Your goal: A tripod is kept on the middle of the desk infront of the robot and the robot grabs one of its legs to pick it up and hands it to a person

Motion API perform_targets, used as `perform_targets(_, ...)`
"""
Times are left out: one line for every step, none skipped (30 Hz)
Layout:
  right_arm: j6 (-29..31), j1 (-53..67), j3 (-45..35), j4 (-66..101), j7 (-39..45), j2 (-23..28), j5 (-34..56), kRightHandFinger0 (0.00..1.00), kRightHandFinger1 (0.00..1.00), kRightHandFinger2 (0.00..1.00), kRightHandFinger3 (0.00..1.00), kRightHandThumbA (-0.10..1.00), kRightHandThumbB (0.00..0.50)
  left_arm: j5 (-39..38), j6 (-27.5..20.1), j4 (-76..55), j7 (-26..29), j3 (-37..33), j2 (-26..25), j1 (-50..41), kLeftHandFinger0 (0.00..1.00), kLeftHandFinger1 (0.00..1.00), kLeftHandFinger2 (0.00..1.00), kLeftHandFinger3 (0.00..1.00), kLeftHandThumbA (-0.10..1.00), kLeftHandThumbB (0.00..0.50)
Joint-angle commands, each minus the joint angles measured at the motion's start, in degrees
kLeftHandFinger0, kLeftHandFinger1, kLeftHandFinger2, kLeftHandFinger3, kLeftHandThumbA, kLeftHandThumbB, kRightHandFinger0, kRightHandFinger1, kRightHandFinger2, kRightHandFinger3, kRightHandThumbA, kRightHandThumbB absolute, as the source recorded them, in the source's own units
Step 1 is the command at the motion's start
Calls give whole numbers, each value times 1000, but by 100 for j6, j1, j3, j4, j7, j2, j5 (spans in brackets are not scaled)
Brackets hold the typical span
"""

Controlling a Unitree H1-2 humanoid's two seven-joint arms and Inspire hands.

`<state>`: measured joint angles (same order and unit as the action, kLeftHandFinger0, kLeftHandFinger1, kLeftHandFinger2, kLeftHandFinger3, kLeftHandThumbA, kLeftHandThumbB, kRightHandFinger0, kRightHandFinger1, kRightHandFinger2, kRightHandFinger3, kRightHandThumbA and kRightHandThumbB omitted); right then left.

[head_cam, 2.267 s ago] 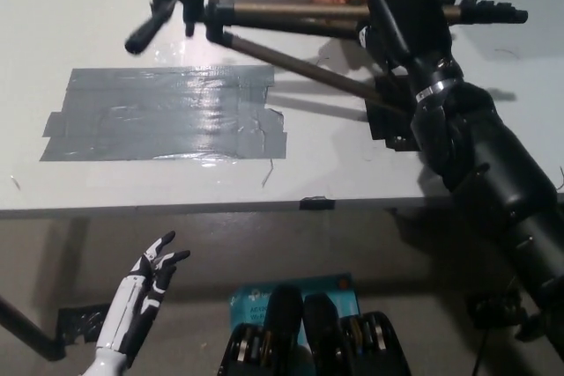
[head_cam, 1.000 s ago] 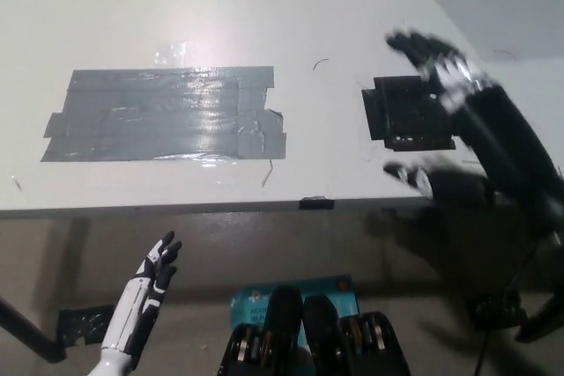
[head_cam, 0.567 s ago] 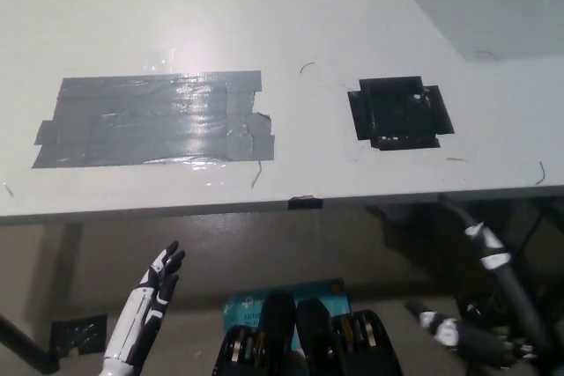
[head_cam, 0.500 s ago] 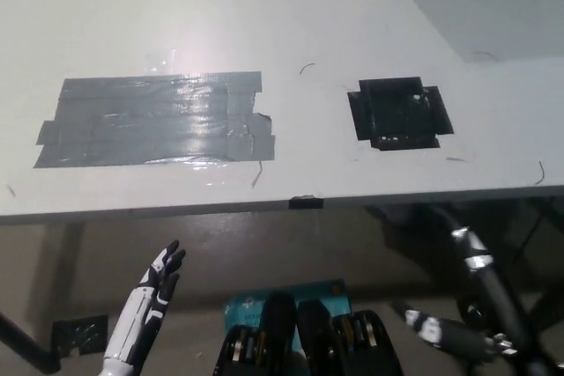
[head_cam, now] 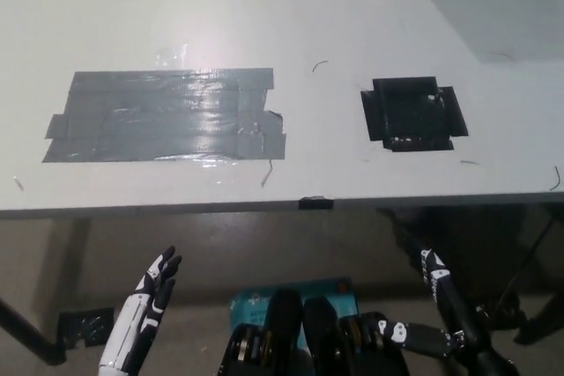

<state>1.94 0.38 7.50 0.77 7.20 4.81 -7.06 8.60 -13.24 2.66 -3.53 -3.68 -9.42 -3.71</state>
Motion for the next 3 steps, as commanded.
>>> perform_targets(260,-130,16,62,101,61,131,1000,1000,1000,1000,1000,306,0,-285,-48,1,30,-96,53,1000,1000,1000,1000,1000,179)
perform_targets(257,-108,14,88,103,67,135,1000,1000,1000,1000,1000,297,1,-275,-54,-3,25,-91,50,1000,1000,1000,1000,1000,185)
perform_targets(257,-108,14,88,103,67,135,1000,1000,1000,1000,1000,297,1,-275,-54,-3,25,-91,50,1000,1000,1000,1000,1000,185)
